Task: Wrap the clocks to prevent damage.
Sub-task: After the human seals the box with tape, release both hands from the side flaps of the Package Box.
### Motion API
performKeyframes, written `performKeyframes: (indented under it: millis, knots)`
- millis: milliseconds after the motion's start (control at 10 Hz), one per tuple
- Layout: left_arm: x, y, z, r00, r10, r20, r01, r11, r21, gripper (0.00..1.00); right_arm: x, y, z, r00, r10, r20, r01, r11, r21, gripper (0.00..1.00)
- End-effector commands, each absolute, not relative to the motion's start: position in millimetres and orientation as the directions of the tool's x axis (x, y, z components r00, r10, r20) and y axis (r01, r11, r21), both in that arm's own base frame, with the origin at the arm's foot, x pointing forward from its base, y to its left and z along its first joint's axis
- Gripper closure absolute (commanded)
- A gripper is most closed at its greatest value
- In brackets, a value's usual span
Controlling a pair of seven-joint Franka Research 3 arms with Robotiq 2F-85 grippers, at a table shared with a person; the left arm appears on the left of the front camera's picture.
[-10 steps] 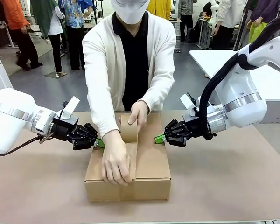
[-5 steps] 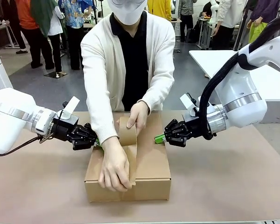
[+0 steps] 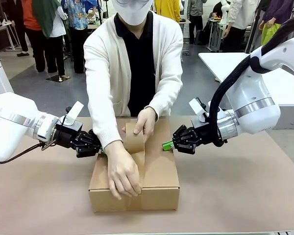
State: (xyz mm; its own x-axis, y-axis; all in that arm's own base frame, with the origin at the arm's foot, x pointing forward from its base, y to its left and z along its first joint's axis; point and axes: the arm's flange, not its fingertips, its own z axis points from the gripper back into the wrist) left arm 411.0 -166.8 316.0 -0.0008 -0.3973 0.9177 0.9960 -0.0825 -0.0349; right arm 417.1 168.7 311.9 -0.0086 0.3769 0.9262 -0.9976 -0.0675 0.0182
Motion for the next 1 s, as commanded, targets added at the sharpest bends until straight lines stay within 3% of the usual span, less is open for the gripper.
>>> performKeyframes:
  millis: [0, 900]
  knots:
    - [411.4, -166.7, 312.2, -0.006, -0.404, 0.915, 0.997, -0.078, -0.028, 1.0, 416.0, 169.4, 308.3, -0.001, 0.38, 0.925, -0.998, -0.063, 0.025, 0.99]
    - [411.4, -166.7, 312.2, -0.006, -0.404, 0.915, 0.997, -0.078, -0.028, 1.0, 416.0, 169.4, 308.3, -0.001, 0.38, 0.925, -0.998, -0.063, 0.025, 0.99]
